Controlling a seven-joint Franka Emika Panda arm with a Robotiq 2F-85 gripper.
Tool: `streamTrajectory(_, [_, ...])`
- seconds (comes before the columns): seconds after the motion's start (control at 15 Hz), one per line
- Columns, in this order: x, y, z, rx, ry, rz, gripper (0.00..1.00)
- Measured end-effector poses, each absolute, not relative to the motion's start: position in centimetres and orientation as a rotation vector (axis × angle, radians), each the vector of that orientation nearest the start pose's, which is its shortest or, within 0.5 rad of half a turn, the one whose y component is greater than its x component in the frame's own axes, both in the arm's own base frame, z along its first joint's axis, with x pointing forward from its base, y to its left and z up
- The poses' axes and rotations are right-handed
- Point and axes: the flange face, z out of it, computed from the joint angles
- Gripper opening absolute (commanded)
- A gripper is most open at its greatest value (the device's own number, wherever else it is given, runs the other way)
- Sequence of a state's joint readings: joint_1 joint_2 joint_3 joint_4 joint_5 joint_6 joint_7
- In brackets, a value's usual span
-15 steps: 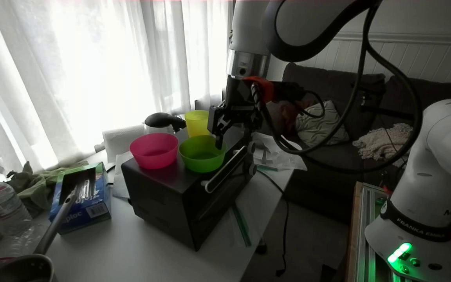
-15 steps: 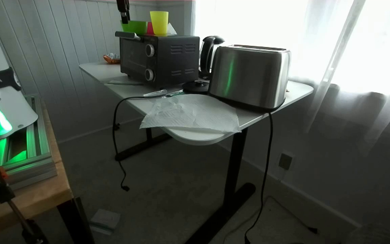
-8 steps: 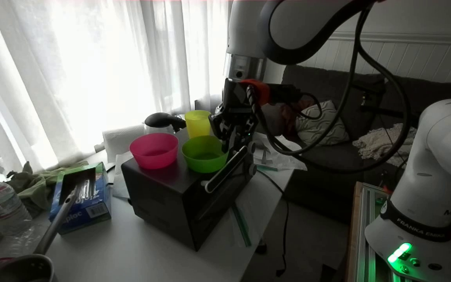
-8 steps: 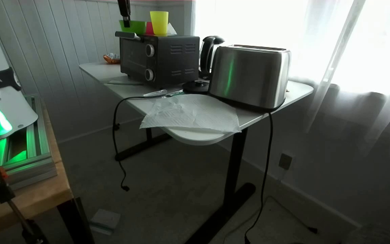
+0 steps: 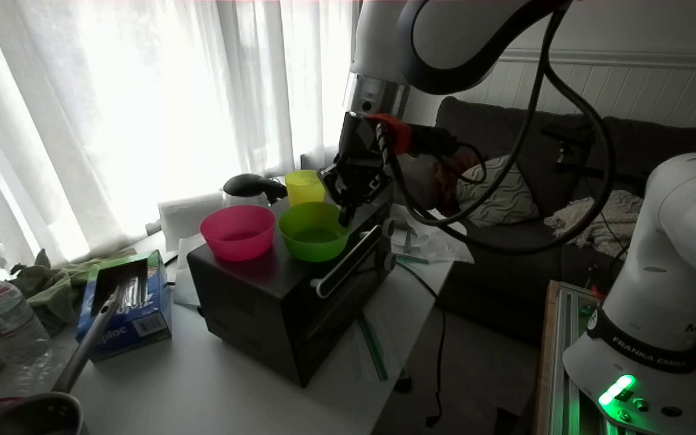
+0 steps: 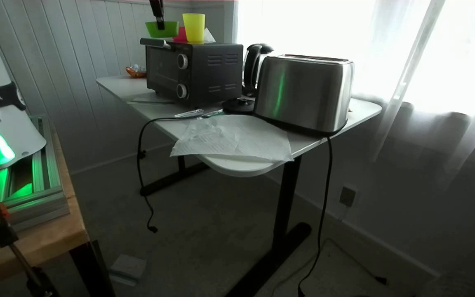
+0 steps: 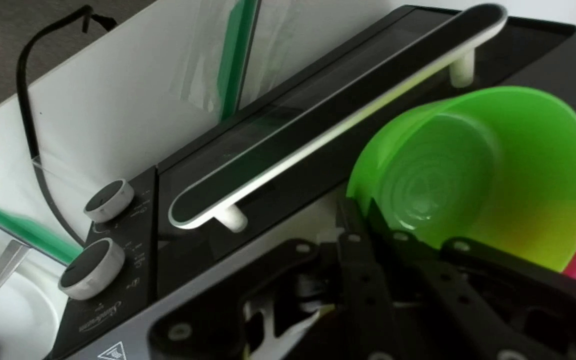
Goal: Stack the two bowls together then put the yellow cup in the green bowl and place the bowls on the table
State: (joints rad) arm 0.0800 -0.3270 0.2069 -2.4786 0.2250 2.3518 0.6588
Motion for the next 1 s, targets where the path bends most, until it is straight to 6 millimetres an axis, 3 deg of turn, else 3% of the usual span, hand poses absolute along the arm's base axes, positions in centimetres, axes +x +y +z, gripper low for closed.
streamTrajectory(0.67, [43.0,16.5,45.3,-2.795,0.536,-0.303,0.04])
streamTrajectory(1.0, [43.2,17.9,46.7,-2.769,0.53,-0.334,0.04])
